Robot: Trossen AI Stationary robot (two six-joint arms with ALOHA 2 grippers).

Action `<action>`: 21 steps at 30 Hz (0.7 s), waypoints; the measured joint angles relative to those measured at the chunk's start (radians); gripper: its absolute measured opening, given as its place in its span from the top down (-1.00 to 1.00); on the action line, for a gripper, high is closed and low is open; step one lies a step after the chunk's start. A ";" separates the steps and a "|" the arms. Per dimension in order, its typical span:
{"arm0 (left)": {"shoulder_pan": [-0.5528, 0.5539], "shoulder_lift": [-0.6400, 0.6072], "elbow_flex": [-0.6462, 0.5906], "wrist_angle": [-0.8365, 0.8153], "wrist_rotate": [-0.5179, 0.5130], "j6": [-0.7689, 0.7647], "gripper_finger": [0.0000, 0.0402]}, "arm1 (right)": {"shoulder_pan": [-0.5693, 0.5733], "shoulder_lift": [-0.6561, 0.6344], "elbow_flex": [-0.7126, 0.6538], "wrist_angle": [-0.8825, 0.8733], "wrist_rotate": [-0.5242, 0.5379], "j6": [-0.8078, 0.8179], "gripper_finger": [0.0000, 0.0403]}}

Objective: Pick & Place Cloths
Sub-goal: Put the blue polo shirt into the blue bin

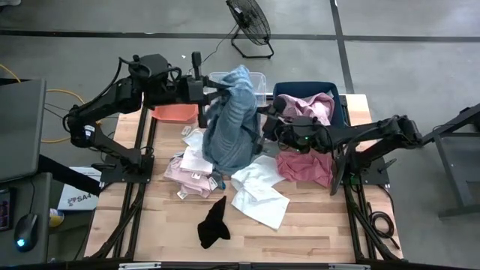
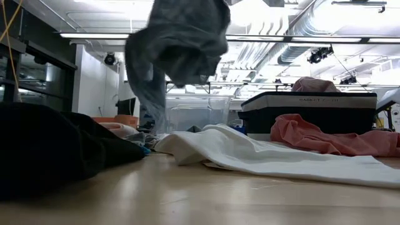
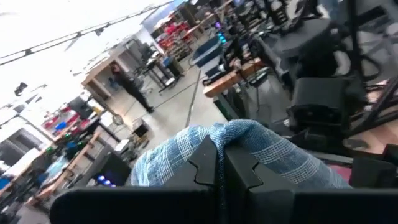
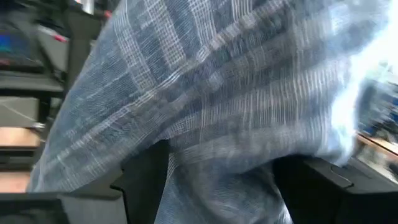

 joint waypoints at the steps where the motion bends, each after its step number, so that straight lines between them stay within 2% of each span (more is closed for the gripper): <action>1: 0.000 0.000 0.000 0.001 0.024 0.000 1.00 | -0.009 0.004 0.000 0.012 -0.034 -0.005 -0.33; 5: 0.000 0.011 0.000 0.028 0.101 -0.011 1.00 | -0.042 0.006 0.000 0.036 -0.161 -0.029 -0.33; 11: 0.000 0.024 0.000 0.064 0.224 -0.053 1.00 | -0.091 0.006 0.000 0.088 -0.254 -0.023 -0.33; 16: -0.001 0.040 0.000 0.068 0.273 -0.077 1.00 | -0.122 0.006 0.000 0.087 -0.350 0.007 -0.32; 19: 0.000 0.050 0.000 0.073 0.277 -0.083 1.00 | -0.123 0.006 0.000 0.085 -0.348 0.021 -0.21; 21: 0.000 0.053 0.000 0.070 0.277 -0.083 1.00 | -0.123 0.006 0.000 0.081 -0.349 0.021 -0.06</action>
